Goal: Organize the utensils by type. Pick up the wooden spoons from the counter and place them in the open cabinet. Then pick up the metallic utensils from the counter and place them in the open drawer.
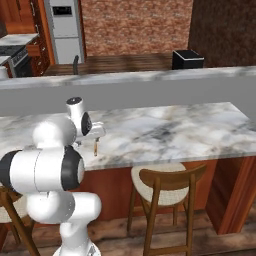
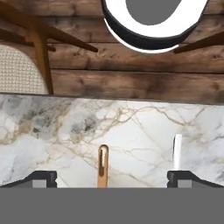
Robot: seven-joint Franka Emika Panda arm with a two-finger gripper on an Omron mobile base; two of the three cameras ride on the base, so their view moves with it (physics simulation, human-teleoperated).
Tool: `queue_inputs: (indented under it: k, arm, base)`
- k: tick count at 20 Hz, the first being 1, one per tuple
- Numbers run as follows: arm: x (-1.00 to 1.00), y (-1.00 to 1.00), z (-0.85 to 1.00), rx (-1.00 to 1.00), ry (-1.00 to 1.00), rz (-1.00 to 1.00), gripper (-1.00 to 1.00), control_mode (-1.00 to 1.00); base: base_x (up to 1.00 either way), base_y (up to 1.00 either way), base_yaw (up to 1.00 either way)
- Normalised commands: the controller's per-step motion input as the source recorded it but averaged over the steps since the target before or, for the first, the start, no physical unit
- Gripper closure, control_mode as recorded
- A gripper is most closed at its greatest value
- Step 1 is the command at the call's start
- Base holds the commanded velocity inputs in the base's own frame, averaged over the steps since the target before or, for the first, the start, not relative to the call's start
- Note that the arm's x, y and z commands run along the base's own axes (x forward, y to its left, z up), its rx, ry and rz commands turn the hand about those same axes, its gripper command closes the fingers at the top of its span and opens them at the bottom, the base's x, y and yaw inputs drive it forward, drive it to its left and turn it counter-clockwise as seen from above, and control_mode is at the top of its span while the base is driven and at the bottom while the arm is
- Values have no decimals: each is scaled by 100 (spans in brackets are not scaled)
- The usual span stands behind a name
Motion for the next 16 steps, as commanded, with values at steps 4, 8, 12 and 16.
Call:
queue_inputs:
  k: [4, 8, 12, 16]
  arm:
    - [40, 0, -36, 0, 3, 1, -100, -100]
    - [29, 0, -37, 0, 1, 0, -100, -100]
    - [21, 0, -39, 0, 0, 0, -100, -100]
    - [22, 0, -37, 0, 0, 0, -100, -100]
  base:
    - [0, 0, 0]
    - [0, 0, 0]
    - [0, 0, 0]
    - [0, 0, 0]
